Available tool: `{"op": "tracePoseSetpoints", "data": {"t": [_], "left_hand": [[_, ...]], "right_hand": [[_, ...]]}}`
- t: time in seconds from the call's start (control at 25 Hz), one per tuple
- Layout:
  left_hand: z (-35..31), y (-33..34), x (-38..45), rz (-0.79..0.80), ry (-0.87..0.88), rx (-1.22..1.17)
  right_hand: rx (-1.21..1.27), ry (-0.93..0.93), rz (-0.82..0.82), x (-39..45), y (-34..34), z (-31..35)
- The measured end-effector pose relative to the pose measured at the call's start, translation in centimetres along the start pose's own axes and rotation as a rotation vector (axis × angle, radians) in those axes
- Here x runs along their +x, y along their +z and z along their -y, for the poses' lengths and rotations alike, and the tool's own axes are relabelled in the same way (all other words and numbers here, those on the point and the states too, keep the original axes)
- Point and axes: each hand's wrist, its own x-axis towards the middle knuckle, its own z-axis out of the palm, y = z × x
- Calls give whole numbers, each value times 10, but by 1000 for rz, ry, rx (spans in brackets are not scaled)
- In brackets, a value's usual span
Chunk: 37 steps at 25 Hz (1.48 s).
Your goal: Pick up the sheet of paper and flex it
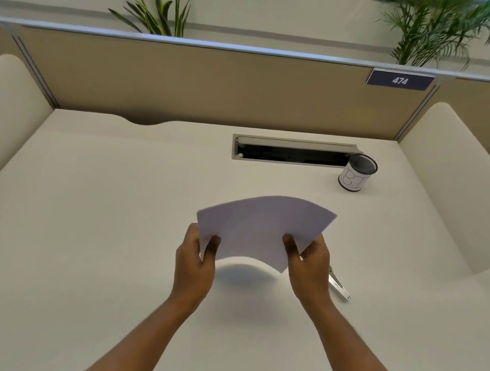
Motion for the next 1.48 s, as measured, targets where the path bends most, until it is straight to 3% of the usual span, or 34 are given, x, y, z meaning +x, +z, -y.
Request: {"op": "tracePoseSetpoints", "data": {"t": [0.12,0.24,0.36,0.48,0.56,0.64,0.72,0.8,0.92,0.96,1.16,1.36,1.48], "left_hand": [[14,4,-8,26,-80,54],[13,1,1,-1,-3,196],[2,-13,22,44,198,422],[-15,-19,39,142,387,639],[-23,-15,39,168,553,696],[-20,-16,34,41,603,678],[-8,-27,28,-172,472,669],[8,-45,24,-313,319,499],[24,-60,20,-110,-76,-13],[27,-59,20,-47,-164,-75],[29,-45,4,-180,-158,-4],[66,-38,-25,-120,-224,109],[61,-35,-16,-166,-227,168]], "right_hand": [[-54,72,88,-12,4,-16],[47,88,51,-11,-2,-8],[-116,-158,-115,4,-23,16],[-458,-438,0,20,-33,34],[-489,-356,135,22,-29,31],[-317,-161,202,19,-29,19],[-166,-22,193,12,-32,5],[-85,29,191,5,-38,-2],[30,106,169,-3,-39,-9],[59,117,151,-4,-38,-13],[147,196,40,-6,-22,-28],[-19,285,91,-20,-19,-65],[-17,246,-10,-15,-24,-57]]}}
